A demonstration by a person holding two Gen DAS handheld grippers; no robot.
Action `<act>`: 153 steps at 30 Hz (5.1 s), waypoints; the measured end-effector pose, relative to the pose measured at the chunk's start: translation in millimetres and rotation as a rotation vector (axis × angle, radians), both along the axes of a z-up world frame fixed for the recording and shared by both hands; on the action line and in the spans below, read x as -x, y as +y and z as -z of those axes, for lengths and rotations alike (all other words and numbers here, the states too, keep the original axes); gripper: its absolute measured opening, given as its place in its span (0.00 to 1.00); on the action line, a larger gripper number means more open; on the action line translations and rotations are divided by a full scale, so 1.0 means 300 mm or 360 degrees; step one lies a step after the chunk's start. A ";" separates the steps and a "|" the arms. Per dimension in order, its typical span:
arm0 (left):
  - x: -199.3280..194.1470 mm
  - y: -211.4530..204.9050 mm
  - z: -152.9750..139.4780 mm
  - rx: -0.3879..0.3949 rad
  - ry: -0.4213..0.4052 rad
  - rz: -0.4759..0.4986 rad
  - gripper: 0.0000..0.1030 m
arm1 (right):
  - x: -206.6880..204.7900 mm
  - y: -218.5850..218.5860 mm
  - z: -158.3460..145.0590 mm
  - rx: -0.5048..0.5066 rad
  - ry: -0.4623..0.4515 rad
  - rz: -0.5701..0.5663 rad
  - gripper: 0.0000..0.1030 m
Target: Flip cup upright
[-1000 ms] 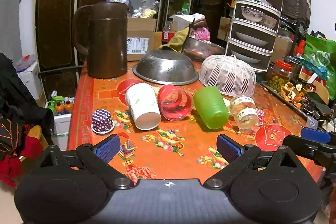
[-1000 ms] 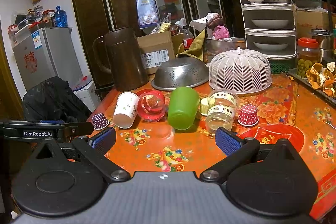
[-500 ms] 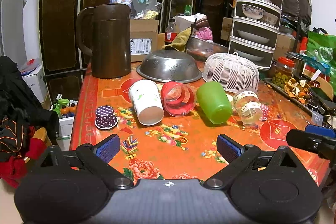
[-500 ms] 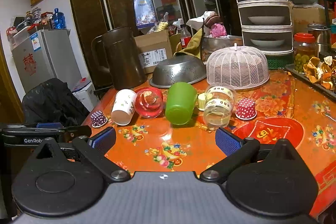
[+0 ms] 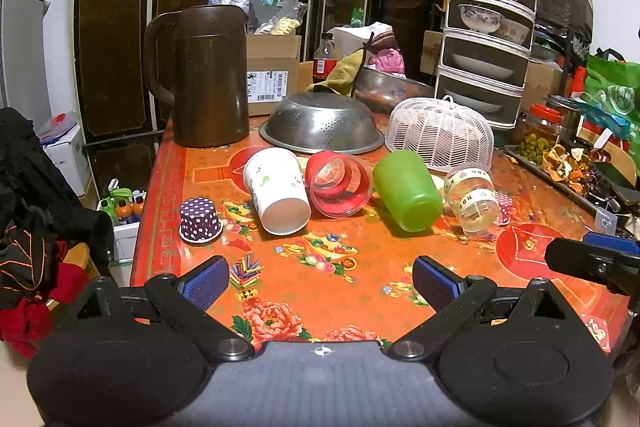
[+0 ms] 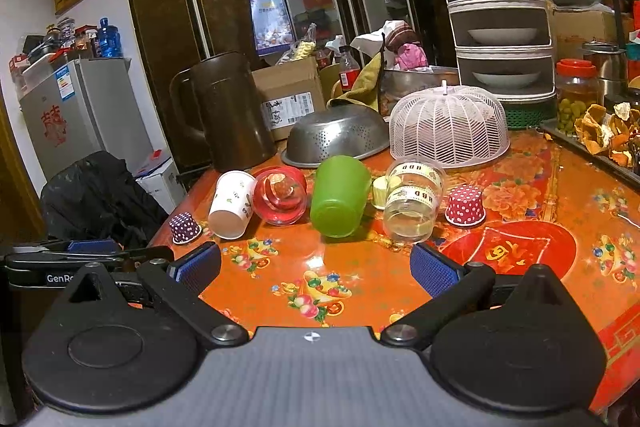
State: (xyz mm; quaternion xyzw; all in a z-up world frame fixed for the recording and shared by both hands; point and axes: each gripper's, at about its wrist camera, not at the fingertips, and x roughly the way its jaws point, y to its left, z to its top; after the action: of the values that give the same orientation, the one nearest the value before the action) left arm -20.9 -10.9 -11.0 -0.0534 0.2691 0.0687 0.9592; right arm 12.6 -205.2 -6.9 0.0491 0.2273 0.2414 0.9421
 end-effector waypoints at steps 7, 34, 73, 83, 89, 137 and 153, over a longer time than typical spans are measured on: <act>-0.006 0.000 0.003 0.0003 0.0010 -0.0003 0.97 | 0.000 0.000 0.005 -0.0001 0.0006 -0.0003 0.99; -0.156 0.101 -0.021 0.0195 0.0198 -0.0036 0.97 | -0.030 -0.026 0.031 -0.0024 0.0038 -0.0040 0.99; -0.117 0.039 0.001 0.0369 0.0555 0.0092 0.56 | -0.051 -0.131 0.083 -0.0142 0.0219 -0.0132 0.99; 0.053 -0.202 0.067 0.0594 0.0619 0.0338 0.56 | -0.027 -0.168 0.084 -0.0101 0.0500 -0.0018 0.99; 0.047 -0.253 0.127 0.0613 0.0677 0.0349 0.56 | -0.035 -0.149 0.076 -0.0147 0.0693 -0.0094 0.99; 0.212 -0.201 0.131 0.0643 0.0460 0.0457 0.93 | -0.112 0.049 0.043 -0.0015 0.0971 -0.0279 0.66; 0.277 -0.024 0.037 0.0786 0.0048 0.0301 0.93 | 0.150 0.089 0.276 0.0044 -0.0577 -0.0057 0.66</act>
State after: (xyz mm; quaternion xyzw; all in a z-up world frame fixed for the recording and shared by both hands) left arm -103.9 -18.2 -22.1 -0.2596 0.2959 -0.0883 0.9150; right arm -32.5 -178.6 -89.7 -0.0122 0.0578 0.2599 0.9638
